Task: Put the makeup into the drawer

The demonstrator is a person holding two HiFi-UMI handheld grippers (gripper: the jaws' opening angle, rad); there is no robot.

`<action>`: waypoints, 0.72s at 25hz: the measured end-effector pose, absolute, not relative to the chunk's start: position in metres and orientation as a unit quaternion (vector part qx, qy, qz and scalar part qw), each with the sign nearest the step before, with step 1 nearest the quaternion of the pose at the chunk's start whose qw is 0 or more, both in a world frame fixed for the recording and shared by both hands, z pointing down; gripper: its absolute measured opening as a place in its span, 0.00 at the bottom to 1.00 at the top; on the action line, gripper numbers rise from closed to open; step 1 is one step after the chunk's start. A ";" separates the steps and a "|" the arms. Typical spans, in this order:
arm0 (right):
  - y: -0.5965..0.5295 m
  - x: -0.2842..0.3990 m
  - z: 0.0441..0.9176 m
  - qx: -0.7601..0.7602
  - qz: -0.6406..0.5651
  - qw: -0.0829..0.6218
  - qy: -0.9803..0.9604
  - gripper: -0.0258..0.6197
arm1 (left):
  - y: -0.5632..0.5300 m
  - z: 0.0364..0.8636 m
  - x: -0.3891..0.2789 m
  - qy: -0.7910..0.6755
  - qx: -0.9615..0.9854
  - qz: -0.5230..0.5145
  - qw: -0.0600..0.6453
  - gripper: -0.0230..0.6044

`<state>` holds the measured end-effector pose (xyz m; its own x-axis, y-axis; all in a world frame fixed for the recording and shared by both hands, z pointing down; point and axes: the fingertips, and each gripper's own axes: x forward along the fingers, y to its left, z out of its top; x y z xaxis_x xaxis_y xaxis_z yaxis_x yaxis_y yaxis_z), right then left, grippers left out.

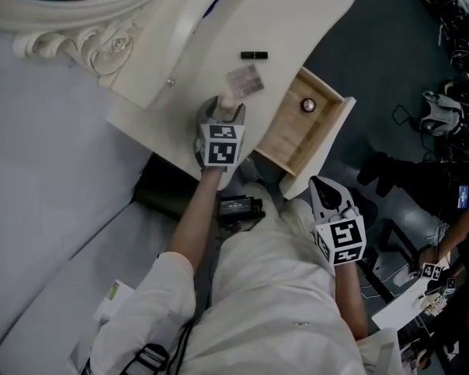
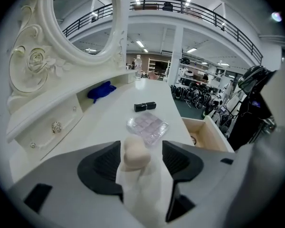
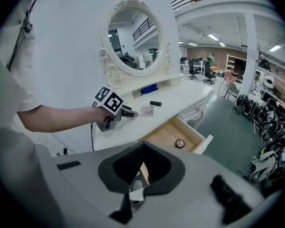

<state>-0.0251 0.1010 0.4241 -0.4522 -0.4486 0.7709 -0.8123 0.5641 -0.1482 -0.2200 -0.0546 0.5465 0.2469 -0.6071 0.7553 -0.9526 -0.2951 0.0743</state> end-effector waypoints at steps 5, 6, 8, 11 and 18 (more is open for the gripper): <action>0.102 -0.024 0.423 0.393 0.260 0.348 -0.810 0.06 | -0.057 0.553 -0.223 -0.530 0.734 0.325 0.274 0.45; 0.102 -0.024 0.423 0.394 0.260 0.347 -0.810 0.06 | -0.057 0.553 -0.224 -0.532 0.732 0.326 0.272 0.45; 0.103 -0.023 0.424 0.396 0.260 0.345 -0.810 0.06 | -0.058 0.553 -0.226 -0.534 0.731 0.328 0.270 0.45; 0.106 -0.021 0.426 0.397 0.262 0.346 -0.809 0.06 | -0.058 0.554 -0.229 -0.541 0.726 0.331 0.265 0.37; 0.112 -0.017 0.427 0.391 0.264 0.342 -0.813 0.06 | -0.049 0.553 -0.230 -0.553 0.717 0.329 0.267 0.30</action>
